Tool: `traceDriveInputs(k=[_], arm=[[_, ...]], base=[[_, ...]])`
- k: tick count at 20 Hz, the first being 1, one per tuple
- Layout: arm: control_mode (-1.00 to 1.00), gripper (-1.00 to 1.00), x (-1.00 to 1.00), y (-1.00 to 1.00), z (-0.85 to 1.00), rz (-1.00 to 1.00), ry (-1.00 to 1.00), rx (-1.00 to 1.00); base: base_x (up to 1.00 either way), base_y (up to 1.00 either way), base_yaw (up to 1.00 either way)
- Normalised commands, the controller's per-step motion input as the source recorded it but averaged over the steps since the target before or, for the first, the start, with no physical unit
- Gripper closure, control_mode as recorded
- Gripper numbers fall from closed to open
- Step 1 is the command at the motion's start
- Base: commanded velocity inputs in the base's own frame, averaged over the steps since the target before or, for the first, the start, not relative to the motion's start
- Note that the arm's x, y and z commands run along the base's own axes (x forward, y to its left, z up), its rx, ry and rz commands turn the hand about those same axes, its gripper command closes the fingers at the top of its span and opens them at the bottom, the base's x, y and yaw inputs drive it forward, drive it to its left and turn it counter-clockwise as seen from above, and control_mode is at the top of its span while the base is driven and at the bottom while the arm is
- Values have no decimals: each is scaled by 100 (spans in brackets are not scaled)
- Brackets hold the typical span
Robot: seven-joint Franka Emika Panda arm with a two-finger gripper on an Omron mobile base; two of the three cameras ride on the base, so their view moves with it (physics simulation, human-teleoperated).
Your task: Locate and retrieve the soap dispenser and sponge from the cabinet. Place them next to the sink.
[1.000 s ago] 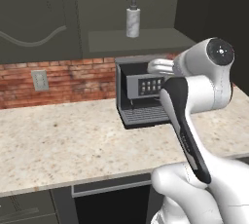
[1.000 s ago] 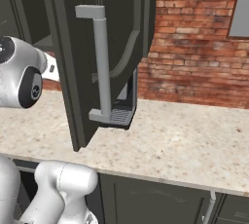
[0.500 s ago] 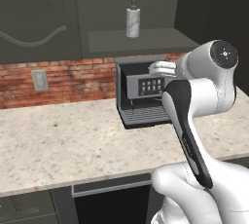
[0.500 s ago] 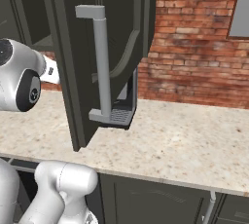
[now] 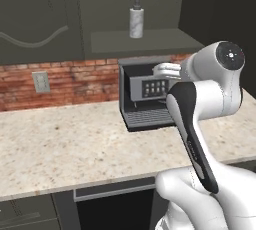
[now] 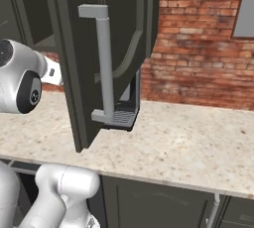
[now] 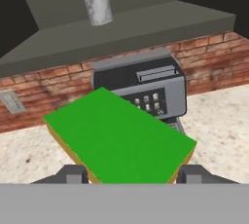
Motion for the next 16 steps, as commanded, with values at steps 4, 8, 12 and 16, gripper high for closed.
traceDriveInputs(k=[4,8,12,16], arm=[[100,100,0,0,0,0,0,0],[100,100,0,0,0,0,0,0],[100,100,0,0,0,0,0,0],[100,100,0,0,0,0,0,0]], base=[[-44,0,-1],[-49,0,-2],[-47,0,-2],[-31,0,0]])
